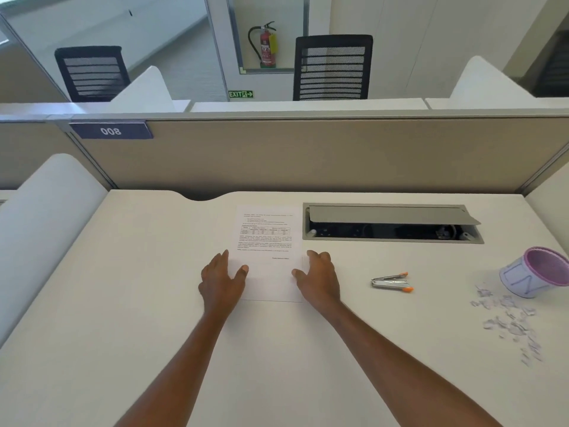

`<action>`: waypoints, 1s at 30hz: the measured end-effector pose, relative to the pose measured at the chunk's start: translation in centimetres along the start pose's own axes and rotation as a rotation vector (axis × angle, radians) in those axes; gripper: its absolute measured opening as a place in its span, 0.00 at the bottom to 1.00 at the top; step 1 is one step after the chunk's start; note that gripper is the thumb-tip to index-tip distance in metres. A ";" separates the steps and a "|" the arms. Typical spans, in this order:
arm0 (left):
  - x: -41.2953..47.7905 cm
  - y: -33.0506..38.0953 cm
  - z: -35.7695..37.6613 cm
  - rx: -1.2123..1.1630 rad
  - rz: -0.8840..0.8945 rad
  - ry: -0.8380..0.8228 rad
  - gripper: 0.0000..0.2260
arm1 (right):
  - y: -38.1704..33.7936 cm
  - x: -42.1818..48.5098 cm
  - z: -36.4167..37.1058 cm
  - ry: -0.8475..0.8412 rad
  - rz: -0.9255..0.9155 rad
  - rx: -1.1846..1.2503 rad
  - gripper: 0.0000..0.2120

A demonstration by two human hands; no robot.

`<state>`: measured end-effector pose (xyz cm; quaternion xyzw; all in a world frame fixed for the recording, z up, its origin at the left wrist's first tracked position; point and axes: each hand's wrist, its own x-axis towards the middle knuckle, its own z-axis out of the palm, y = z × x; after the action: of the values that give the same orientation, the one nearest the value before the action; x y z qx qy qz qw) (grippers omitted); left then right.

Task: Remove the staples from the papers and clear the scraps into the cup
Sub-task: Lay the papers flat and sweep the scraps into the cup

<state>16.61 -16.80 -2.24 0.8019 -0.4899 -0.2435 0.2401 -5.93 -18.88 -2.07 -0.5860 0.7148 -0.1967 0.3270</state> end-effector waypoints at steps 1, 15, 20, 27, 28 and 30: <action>-0.3 0.6 0.1 0.004 0.049 0.004 0.30 | 0.2 -0.2 -0.5 0.005 0.002 0.014 0.24; -7.5 14.9 7.7 -0.129 0.501 -0.309 0.30 | 7.1 -2.6 -11.8 0.233 0.077 0.137 0.27; -11.1 20.2 10.9 -0.157 0.550 -0.387 0.28 | 11.1 -4.4 -17.3 0.309 0.121 0.169 0.27; -16.0 26.7 16.1 -0.230 0.601 -0.526 0.26 | 17.8 -6.9 -23.4 0.394 0.209 0.146 0.27; -16.7 27.5 17.0 -0.218 0.619 -0.535 0.26 | 18.9 -7.2 -24.1 0.403 0.224 0.151 0.28; -18.0 28.7 18.8 -0.178 0.662 -0.539 0.25 | 21.3 -8.0 -25.3 0.419 0.254 0.169 0.28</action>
<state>-21.60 -14.96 4.02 0.4855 -0.7429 -0.3951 0.2371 -37.87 -8.73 3.63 -0.4086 0.8158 -0.3303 0.2419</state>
